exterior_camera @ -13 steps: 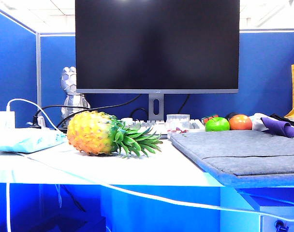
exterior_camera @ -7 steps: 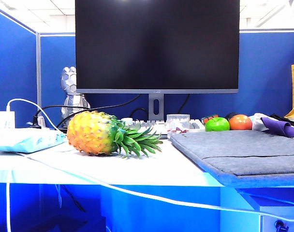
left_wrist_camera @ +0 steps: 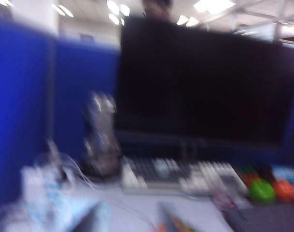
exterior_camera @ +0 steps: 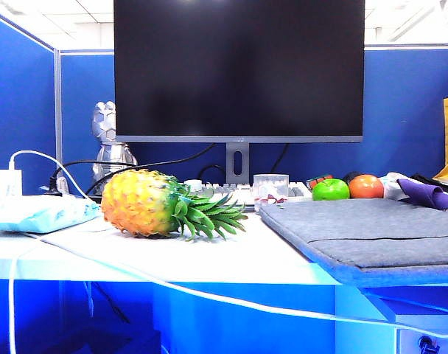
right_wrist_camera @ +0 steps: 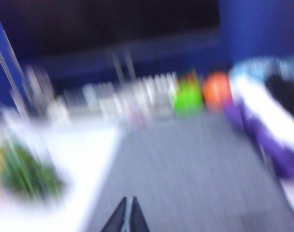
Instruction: Pick up the pineapple and place it above the gray bag.
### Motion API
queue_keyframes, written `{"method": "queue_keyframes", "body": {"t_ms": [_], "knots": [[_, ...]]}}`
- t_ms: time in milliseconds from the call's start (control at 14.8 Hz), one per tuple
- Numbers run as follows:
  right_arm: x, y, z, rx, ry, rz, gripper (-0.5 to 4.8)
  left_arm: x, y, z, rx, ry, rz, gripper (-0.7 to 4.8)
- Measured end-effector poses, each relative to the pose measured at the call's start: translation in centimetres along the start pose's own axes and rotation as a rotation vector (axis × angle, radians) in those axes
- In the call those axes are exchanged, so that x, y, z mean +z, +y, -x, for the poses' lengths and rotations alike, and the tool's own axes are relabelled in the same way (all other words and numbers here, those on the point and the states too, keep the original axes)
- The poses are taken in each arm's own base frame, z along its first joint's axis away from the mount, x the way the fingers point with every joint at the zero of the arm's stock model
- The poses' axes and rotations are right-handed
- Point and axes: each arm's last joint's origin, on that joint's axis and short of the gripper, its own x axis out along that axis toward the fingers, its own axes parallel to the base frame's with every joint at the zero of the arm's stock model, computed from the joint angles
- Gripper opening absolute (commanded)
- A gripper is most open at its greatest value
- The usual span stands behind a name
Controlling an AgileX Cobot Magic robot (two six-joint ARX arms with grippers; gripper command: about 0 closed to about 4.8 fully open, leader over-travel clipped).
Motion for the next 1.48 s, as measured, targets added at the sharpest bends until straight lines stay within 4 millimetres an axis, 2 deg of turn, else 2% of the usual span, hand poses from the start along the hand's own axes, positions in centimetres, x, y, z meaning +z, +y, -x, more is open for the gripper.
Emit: {"method": "queue_keyframes", "body": {"t_ms": [67, 135, 202, 270, 337, 472, 539, 607, 742, 944, 1079, 1281, 1416, 1483], "knots": [[0.8, 0.3, 0.0, 0.044, -0.082, -0.007, 4.79, 2.2, -0.1, -1.1, -0.001, 0.044, -0.062, 4.14], [2.1, 0.7, 0.3, 0.129, -0.202, -0.007, 4.79, 5.1, -0.3, -5.7, -0.043, 0.199, -0.185, 4.42], [2.6, 0.9, 0.3, 0.144, -0.227, -0.009, 4.79, 5.3, -0.4, -8.3, -0.099, 0.344, -0.238, 4.69], [3.4, 1.0, 0.4, 0.143, -0.228, -0.009, 4.79, 5.6, -0.5, -10.9, -0.169, 0.442, -0.28, 4.69], [4.7, 1.3, 0.7, 0.145, -0.244, 0.01, 4.79, 5.5, -0.5, -13.8, -0.228, 0.524, -0.34, 4.72], [6.7, 1.9, 0.7, 0.157, -0.227, 0.027, 4.79, 4.3, -0.4, -17.7, -0.313, 0.695, -0.454, 4.79], [7.4, 2.1, 0.2, 0.185, -0.173, 0.029, 4.79, 3.9, -0.3, -19.5, -0.336, 0.713, -0.5, 4.79], [8.1, 2.4, -0.5, 0.219, -0.119, 0.031, 4.79, 3.4, -0.2, -20.7, -0.359, 0.723, -0.547, 4.79], [9.7, 3.3, -3.3, 0.329, 0.019, 0.025, 4.79, 1.7, -1.1, -23.0, -0.5, 0.716, -0.741, 4.79], [12.5, 4.5, -8.5, 0.485, 0.142, 0.011, 4.79, -0.1, -2.4, -24.2, -0.668, 0.673, -0.988, 4.79], [12.8, 4.9, -10.6, 0.55, 0.195, 0.002, 4.79, -1.7, -3.3, -25.5, -0.731, 0.642, -1.057, 4.79], [11.7, 4.7, -12.0, 0.58, 0.26, -0.003, 4.79, -5.3, -5.4, -27.8, -0.792, 0.65, -1.088, 4.79], [11.4, 4.7, -12.2, 0.603, 0.275, -0.002, 4.79, -10.1, -8.1, -28.9, -0.892, 0.732, -1.166, 4.79], [11.4, 4.8, -12.1, 0.618, 0.279, -0.004, 4.79, -11.5, -9.1, -29.0, -0.936, 0.748, -1.212, 4.79]]}}
